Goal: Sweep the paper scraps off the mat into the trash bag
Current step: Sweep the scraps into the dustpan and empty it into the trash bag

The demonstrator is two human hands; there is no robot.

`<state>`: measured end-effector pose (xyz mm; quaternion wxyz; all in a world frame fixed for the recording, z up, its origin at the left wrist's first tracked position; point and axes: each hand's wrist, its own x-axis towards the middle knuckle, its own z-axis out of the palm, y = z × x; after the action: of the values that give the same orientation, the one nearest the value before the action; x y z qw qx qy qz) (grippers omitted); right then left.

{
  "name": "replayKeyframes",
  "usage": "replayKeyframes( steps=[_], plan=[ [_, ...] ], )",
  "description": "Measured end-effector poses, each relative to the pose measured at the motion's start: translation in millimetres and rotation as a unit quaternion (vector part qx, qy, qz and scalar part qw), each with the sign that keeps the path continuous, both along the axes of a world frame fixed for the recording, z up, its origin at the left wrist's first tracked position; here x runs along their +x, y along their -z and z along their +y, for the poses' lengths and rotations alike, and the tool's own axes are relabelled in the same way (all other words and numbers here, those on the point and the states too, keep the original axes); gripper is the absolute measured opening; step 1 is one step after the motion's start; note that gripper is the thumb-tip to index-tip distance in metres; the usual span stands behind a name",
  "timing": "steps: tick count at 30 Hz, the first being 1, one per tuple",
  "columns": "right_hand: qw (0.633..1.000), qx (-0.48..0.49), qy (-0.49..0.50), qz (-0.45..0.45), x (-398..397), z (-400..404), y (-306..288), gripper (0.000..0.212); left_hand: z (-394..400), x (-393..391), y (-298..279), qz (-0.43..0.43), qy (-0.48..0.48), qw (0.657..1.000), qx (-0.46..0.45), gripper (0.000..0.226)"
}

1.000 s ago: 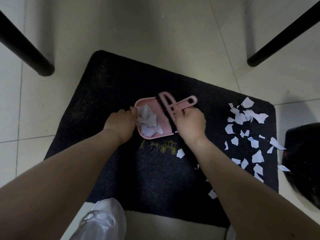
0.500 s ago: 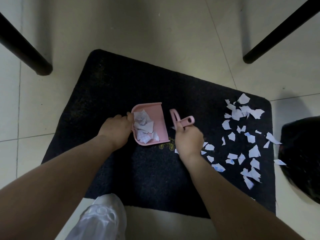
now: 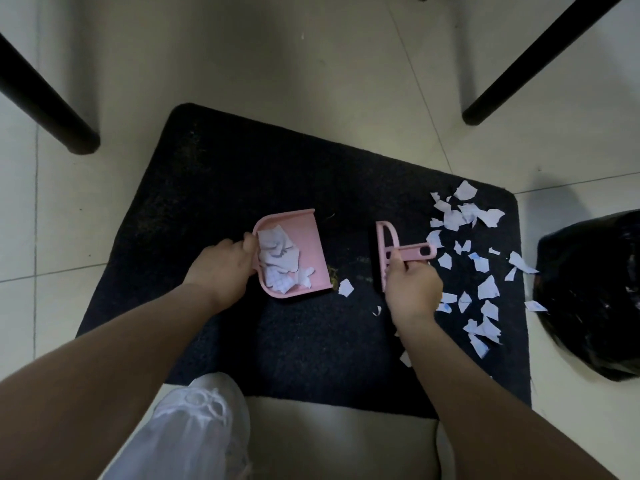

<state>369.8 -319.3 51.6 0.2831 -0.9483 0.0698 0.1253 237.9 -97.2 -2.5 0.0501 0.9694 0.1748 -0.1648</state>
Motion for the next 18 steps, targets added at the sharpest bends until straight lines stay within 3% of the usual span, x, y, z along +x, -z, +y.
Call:
replayKeyframes(
  steps=[6, 13, 18],
  plan=[
    [0.993, -0.094, -0.071, 0.004, -28, -14, 8, 0.041, -19, -11, 2, 0.041, 0.064, 0.997, 0.019, 0.060],
    [0.991, 0.051, -0.067, 0.105, -59, 17, 13, 0.047, -24, -11, 8, 0.064, 0.073, 0.994, 0.059, 0.059],
    [0.996, 0.078, -0.001, 0.043, -42, 15, -1, 0.041, -25, -12, 9, 0.065, 0.073, 0.993, 0.060, 0.059]
  ],
)
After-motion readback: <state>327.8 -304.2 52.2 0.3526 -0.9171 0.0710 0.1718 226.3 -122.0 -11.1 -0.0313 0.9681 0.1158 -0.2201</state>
